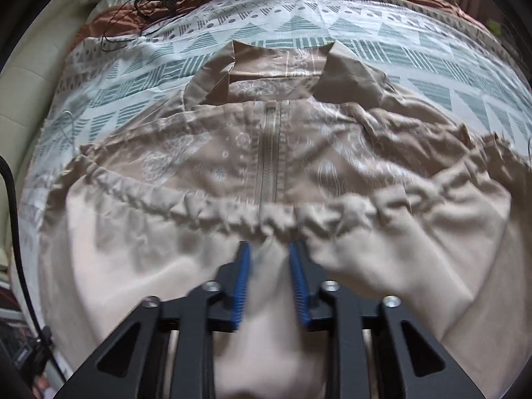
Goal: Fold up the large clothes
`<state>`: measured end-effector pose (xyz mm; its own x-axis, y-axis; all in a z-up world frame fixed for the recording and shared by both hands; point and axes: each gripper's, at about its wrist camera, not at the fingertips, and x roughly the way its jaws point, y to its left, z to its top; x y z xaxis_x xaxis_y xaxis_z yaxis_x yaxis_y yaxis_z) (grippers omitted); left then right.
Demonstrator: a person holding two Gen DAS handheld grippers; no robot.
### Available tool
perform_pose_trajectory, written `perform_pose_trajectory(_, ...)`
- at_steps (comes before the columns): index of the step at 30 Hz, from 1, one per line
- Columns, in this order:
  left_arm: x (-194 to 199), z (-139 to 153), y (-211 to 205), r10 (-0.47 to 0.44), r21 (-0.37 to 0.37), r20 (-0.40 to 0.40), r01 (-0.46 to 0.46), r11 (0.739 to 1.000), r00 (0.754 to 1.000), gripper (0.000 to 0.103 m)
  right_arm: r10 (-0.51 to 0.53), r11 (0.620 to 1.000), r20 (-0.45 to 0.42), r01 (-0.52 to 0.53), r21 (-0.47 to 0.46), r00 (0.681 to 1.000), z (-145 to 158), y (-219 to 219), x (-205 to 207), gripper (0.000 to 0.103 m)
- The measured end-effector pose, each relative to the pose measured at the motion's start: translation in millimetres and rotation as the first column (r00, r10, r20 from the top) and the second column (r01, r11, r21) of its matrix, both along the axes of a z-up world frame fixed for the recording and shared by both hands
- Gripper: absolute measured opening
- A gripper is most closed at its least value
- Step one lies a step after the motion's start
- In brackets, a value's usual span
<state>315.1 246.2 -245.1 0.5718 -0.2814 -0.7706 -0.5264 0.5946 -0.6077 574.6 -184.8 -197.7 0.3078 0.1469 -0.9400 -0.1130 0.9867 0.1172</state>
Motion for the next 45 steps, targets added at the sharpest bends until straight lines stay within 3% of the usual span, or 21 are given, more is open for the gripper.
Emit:
perform_pose_trajectory(2,2.4,-0.6,-0.3,0.001,0.0,-0.001,-0.001,1.0,1.0,0.018,0.0,1.0,0.002,0.0,0.016,1.0,-0.4,-1.5,6.5,0.003)
perform_pose_trajectory(4,1.7,-0.6,-0.7,-0.002,0.003,-0.001,0.002,1.0,1.0,0.018,0.007,1.0,0.026,-0.008,0.026,1.0,7.7,-1.1,10.4,0.002)
perform_pose_trajectory(9,4.8,-0.7,-2.0,0.007,0.003,-0.008,-0.007,1.0,1.0,0.018,0.042,0.999,0.177,-0.044,0.007,0.983,60.9,4.4,19.5,0.002)
perform_pose_trajectory(12,5.5,0.0,-1.6,0.01,0.0,-0.013,-0.01,1.0,1.0,0.018,0.036,0.999,0.194,-0.04,0.018,0.98,72.5,3.8,32.0,0.002)
perform_pose_trajectory(16,5.7,-0.3,-0.6,0.008,-0.005,-0.018,-0.009,1.0,1.0,0.018,0.025,1.0,0.164,-0.028,0.014,0.986,54.6,4.9,48.2,0.002)
perform_pose_trajectory(23,9.9,-1.0,-1.3,0.001,-0.002,-0.022,-0.002,1.0,1.0,0.018,-0.004,1.0,0.059,0.003,0.01,0.998,-10.5,0.2,65.4,0.001)
perform_pose_trajectory(28,11.5,-1.0,1.6,0.013,-0.037,-0.029,-0.014,0.999,1.0,0.019,0.029,0.998,0.047,-0.026,-0.055,0.998,-9.7,7.1,69.1,0.003)
perform_pose_trajectory(30,9.4,-0.3,6.2,0.02,-0.081,-0.029,-0.022,0.996,0.999,0.022,0.025,1.0,-0.002,-0.025,-0.019,1.0,-4.2,2.0,71.0,0.01)
perform_pose_trajectory(31,6.0,-0.5,9.1,0.029,-0.123,-0.022,-0.031,0.992,0.999,0.028,0.013,1.0,-0.013,-0.013,0.004,1.0,0.3,-2.1,69.7,0.024)
perform_pose_trajectory(32,3.4,0.3,10.2,0.034,-0.143,-0.013,-0.036,0.989,0.999,0.035,0.001,1.0,-0.002,-0.001,0.028,1.0,7.8,-7.2,64.8,0.035)
perform_pose_trajectory(34,-4.3,4.8,10.8,0.05,-0.167,0.016,-0.046,0.985,0.999,0.044,-0.004,0.999,0.05,0.002,0.045,0.999,24.3,-12.2,51.0,0.044)
perform_pose_trajectory(40,-12.4,6.2,0.3,0.033,-0.256,0.074,-0.013,0.967,0.997,0.047,0.047,0.994,0.136,-0.06,0.091,0.99,64.0,-21.0,-15.7,0.044)
perform_pose_trajectory(45,-6.0,2.5,-9.7,0.0,-0.267,0.057,0.015,0.964,0.998,0.047,0.042,0.985,0.17,-0.069,0.155,0.985,80.0,-36.5,-71.7,0.044)
